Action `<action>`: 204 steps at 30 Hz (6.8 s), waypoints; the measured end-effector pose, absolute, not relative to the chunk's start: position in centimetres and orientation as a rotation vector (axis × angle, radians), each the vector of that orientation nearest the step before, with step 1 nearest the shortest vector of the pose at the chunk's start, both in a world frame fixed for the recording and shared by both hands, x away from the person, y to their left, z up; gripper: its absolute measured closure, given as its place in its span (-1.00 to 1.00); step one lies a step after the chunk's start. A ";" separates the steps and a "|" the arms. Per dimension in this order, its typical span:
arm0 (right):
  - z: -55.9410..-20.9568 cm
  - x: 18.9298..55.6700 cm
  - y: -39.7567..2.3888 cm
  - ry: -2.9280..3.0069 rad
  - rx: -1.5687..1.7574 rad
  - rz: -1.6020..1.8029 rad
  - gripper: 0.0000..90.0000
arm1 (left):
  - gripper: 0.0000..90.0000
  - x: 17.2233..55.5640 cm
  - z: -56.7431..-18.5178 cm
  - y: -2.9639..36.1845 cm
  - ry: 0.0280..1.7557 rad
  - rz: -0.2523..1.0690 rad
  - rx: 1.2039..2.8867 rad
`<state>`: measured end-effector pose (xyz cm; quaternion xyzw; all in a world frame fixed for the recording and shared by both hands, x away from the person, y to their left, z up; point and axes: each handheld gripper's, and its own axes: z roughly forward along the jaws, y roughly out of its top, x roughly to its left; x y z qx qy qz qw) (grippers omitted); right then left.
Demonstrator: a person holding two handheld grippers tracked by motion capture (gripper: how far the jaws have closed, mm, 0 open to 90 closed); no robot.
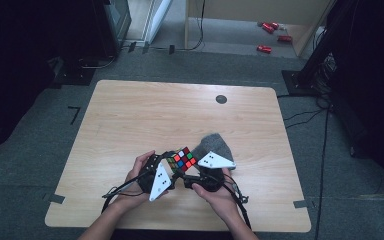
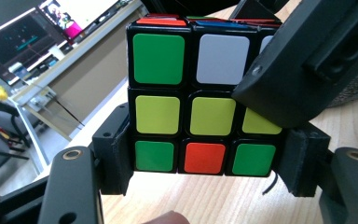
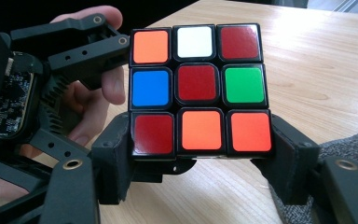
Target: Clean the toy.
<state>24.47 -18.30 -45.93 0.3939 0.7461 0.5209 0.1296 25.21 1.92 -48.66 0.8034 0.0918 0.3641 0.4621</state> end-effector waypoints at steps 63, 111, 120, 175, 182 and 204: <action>-49.6 27.7 -23.7 2.072 1.283 1.131 0.61 | -0.23 28.8 -47.8 5.4 0.671 0.414 1.932; -43.8 23.4 -20.5 2.013 1.096 1.594 0.59 | -0.23 26.2 -48.5 2.2 0.439 0.395 1.978; -44.6 24.4 -22.0 1.963 1.203 1.510 0.59 | -0.23 26.4 -48.3 2.8 0.448 0.401 1.956; -44.0 22.9 -20.2 1.990 1.090 1.658 0.57 | -0.23 26.1 -48.4 2.4 0.416 0.411 1.972; -44.7 24.0 -21.8 1.938 1.182 1.598 0.58 | -0.23 26.3 -48.0 2.9 0.427 0.407 1.938; -44.4 23.6 -21.8 1.917 1.121 1.607 0.60 | -0.23 26.3 -47.8 3.3 0.406 0.366 1.902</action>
